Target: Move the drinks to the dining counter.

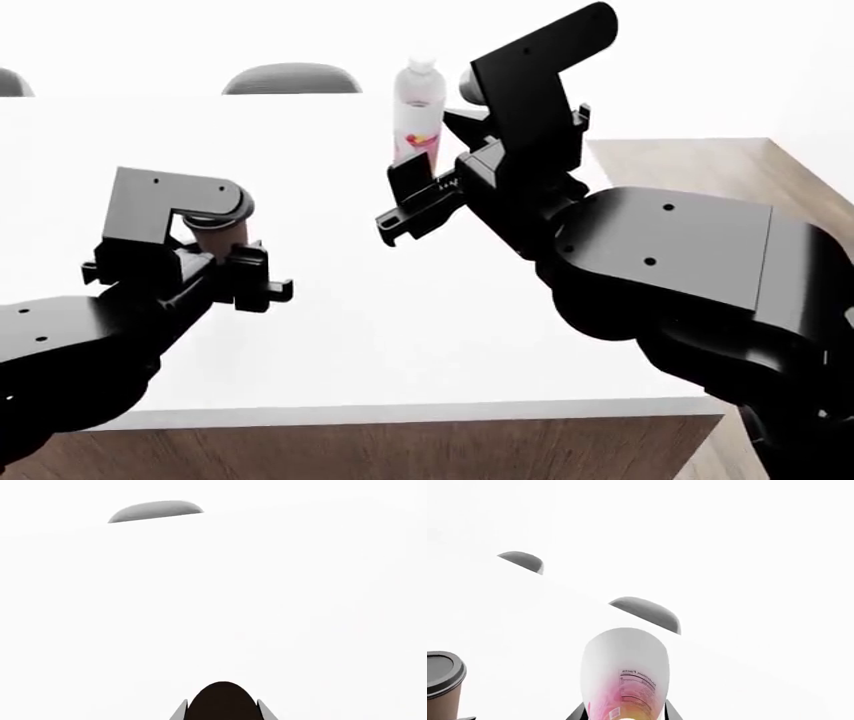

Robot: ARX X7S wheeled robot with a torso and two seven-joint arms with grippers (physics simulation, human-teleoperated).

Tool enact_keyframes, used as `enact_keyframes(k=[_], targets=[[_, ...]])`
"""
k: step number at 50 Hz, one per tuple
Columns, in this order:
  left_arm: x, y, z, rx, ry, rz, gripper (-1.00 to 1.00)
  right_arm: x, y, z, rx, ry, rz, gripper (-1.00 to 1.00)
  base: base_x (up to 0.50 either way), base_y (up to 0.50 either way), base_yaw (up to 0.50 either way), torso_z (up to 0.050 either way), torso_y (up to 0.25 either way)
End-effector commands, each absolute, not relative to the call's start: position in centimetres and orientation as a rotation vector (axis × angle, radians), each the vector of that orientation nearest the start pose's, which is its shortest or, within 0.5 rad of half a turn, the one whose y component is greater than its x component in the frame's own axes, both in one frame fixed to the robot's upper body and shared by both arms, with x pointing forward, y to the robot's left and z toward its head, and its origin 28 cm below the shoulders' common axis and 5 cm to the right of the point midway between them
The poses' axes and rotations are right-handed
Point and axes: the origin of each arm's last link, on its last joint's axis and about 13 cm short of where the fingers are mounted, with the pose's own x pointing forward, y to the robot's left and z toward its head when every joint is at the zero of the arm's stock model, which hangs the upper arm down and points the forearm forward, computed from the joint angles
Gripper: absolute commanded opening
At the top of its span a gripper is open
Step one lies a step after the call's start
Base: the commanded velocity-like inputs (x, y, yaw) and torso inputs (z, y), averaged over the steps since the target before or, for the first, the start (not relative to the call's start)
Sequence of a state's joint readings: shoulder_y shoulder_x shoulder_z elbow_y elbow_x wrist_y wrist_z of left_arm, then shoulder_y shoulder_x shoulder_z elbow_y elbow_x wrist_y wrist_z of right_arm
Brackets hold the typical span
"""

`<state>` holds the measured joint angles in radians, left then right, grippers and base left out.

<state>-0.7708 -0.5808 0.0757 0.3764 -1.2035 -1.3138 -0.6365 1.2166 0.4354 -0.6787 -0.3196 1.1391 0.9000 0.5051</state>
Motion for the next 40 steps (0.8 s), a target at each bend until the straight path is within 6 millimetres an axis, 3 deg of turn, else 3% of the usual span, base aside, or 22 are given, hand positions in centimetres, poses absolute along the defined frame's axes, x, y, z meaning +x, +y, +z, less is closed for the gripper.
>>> enact_keyframes(k=[1, 16, 17, 40], targets=[[25.46, 26.16, 21.64, 0.076, 0.326, -0.090, -1.00, 28.14, -4.88, 28.63, -0.227, -0.112, 0.500, -1.00, 0.00, 0.00, 0.00, 0.010, 0.000], [25.36, 26.09, 21.44, 0.091, 0.331, -0.091, -1.00, 28.05, -4.90, 28.62, -0.225, -0.113, 0.502, -1.00, 0.00, 0.00, 0.00, 0.000, 0.001], [25.33, 26.08, 21.44, 0.091, 0.331, -0.090, 1.00, 28.05, -4.89, 28.63, -0.224, -0.114, 0.502, -1.00, 0.00, 0.00, 0.00, 0.000, 0.000], [25.14, 26.25, 21.45, 0.087, 0.329, -0.087, 1.00, 27.98, -4.89, 28.65, -0.223, -0.117, 0.504, -1.00, 0.00, 0.00, 0.00, 0.000, 0.001]])
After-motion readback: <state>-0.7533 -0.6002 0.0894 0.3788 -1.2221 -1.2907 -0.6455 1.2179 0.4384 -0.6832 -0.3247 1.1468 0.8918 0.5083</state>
